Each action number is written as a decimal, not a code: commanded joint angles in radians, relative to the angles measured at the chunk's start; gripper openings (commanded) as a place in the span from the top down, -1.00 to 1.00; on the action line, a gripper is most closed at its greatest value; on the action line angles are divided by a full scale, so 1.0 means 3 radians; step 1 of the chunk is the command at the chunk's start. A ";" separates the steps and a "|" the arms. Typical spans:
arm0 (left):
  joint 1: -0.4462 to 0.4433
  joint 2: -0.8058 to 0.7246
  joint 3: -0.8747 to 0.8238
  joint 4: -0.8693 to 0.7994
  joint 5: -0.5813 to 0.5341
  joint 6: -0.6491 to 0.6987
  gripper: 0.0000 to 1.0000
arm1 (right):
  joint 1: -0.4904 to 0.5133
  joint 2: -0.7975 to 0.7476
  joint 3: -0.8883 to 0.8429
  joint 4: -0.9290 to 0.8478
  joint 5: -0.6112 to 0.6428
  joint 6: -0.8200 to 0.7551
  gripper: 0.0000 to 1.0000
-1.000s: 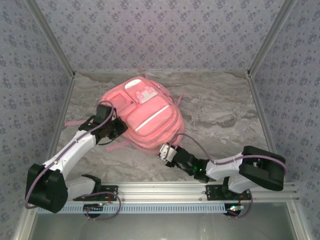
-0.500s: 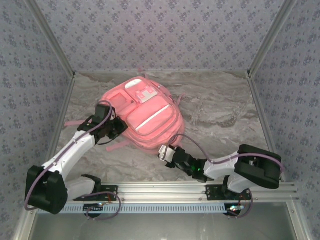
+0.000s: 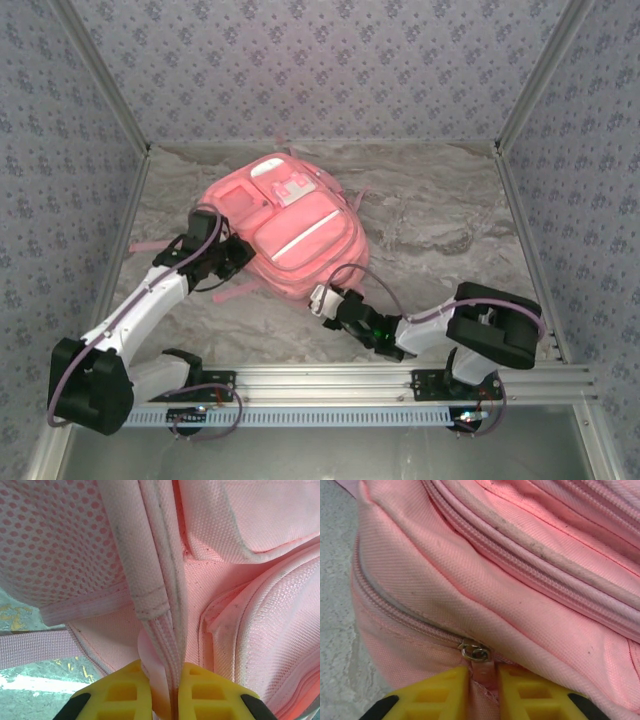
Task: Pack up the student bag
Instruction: Zip the student bag at the top-center of the table.
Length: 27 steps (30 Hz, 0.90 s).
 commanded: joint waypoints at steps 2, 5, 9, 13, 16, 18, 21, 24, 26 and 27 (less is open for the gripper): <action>-0.0008 -0.0127 0.0007 0.0271 0.0169 -0.0013 0.81 | 0.0001 0.0095 0.0120 0.0252 0.0172 -0.0019 0.76; -0.0004 -0.0129 0.0010 0.0263 0.0164 -0.0003 0.81 | 0.0015 0.0079 0.0077 0.0323 0.0185 -0.0008 0.94; -0.0003 -0.0136 0.0016 0.0259 0.0145 0.0012 0.81 | 0.0043 0.0006 0.0021 0.0322 0.0234 -0.0039 1.00; 0.0002 -0.0134 0.0024 0.0255 0.0135 0.0023 0.81 | 0.0073 -0.0158 -0.0121 0.0322 0.0126 -0.0047 1.00; 0.0005 -0.0134 0.0029 0.0255 0.0136 0.0023 0.81 | 0.0091 -0.0244 -0.0224 0.0320 -0.0001 -0.0035 1.00; 0.0002 -0.0129 0.0027 0.0268 0.0141 0.0022 0.81 | 0.0088 -0.0263 -0.0263 0.0305 -0.0116 -0.0018 1.00; 0.0002 -0.0115 0.0019 0.0280 0.0162 0.0024 0.82 | 0.0083 -0.0229 -0.0233 0.0208 -0.0290 0.0015 1.00; 0.0003 -0.0113 0.0007 0.0296 0.0182 0.0020 0.81 | 0.0078 -0.0102 -0.0158 0.0116 -0.0278 0.0012 0.87; 0.0004 -0.0119 0.0007 0.0291 0.0182 0.0018 0.81 | 0.0073 -0.0003 -0.0149 0.0236 -0.0166 -0.0029 0.70; 0.0002 -0.0121 0.0009 0.0287 0.0191 0.0017 0.81 | 0.0073 0.0034 -0.0158 0.0322 -0.0116 -0.0061 0.65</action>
